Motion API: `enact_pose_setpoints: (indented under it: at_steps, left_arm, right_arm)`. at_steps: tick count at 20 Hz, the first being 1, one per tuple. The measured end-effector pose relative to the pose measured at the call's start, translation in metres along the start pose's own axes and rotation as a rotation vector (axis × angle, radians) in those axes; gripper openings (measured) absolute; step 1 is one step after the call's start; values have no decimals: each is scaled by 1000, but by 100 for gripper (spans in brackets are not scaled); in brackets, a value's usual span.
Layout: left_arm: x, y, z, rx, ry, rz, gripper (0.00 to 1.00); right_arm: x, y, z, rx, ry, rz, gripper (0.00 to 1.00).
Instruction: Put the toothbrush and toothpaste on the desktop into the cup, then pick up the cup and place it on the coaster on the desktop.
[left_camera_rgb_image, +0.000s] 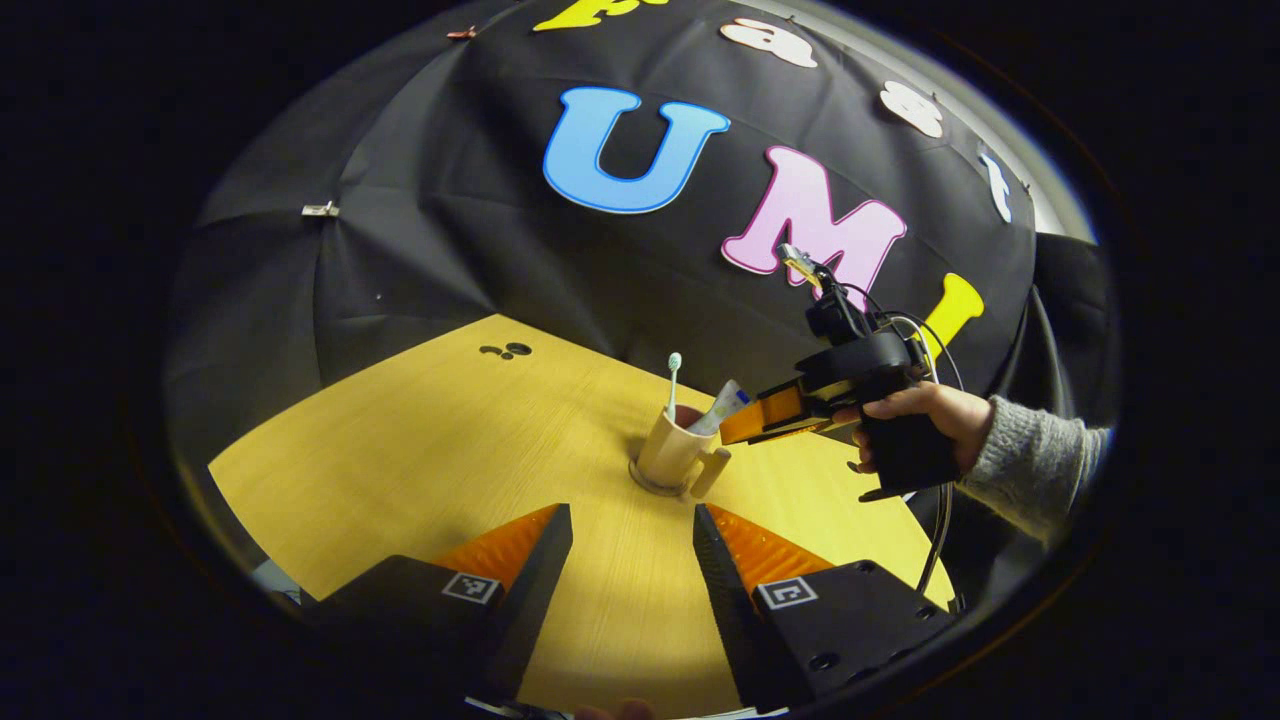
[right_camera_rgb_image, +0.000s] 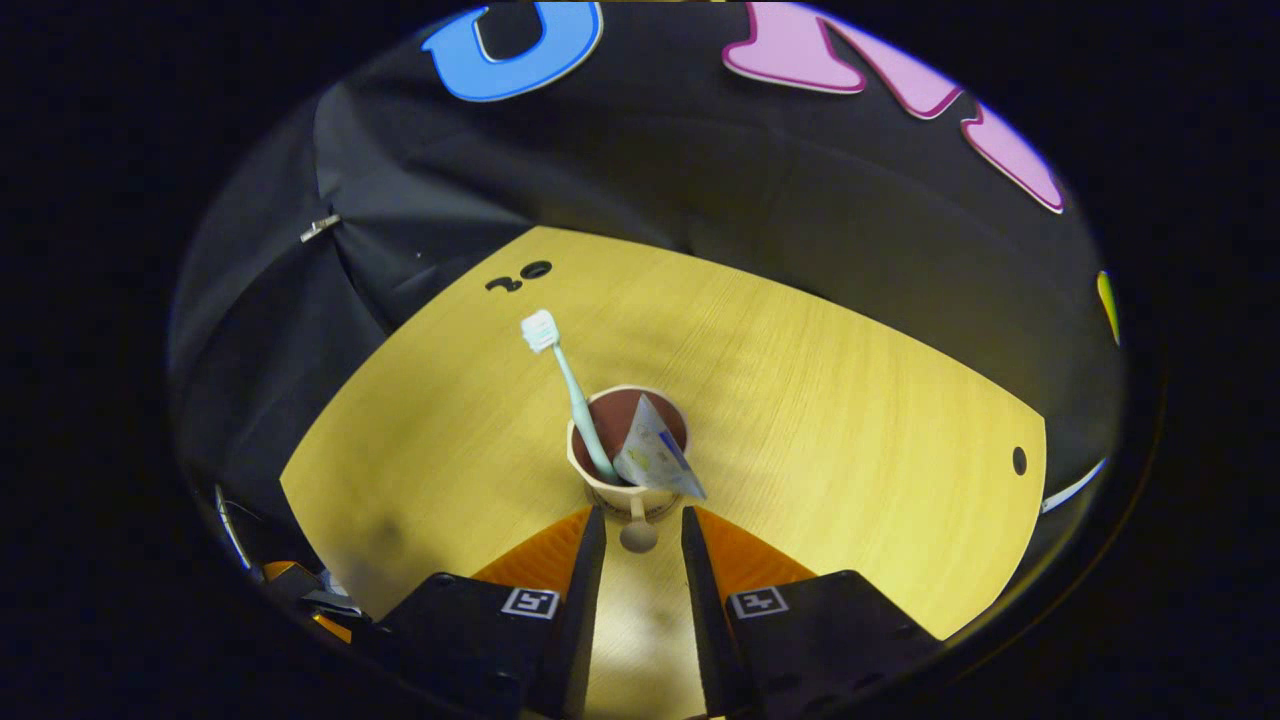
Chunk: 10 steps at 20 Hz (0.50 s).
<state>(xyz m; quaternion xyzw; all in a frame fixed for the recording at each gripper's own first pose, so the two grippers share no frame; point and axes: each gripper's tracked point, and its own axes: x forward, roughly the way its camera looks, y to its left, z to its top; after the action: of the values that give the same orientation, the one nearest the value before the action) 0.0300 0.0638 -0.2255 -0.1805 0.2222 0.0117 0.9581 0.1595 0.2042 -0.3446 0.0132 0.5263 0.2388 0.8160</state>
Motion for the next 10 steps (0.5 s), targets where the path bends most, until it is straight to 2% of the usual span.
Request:
enact_pose_setpoints:
  at_steps: [2, 3, 4, 5, 6, 7, 10]
  left_arm:
    - [-9, -14, 16, 28, -8, -21, 78]
    - [-14, -23, 25, 42, -13, -33, 79]
    - [-17, -30, 32, 55, -17, -47, 79]
    - [-21, -40, 40, 65, -21, -64, 79]
    - [-24, -49, 47, 69, -24, -80, 79]
    - [-27, -57, 53, 75, -24, -92, 79]
    - [-37, -78, 67, 123, -37, -107, 79]
  right_arm:
    - [-38, 5, 12, 28, -69, 22, 50]
    - [-60, 7, 19, 46, -116, 35, 57]
    - [-83, 9, 26, 65, -163, 44, 59]
    - [-105, 11, 30, 82, -210, 52, 70]
    - [-127, 13, 33, 89, -254, 59, 61]
    - [-148, 13, 35, 91, -294, 59, 75]
    - [-211, 12, 35, 72, -415, 46, 76]
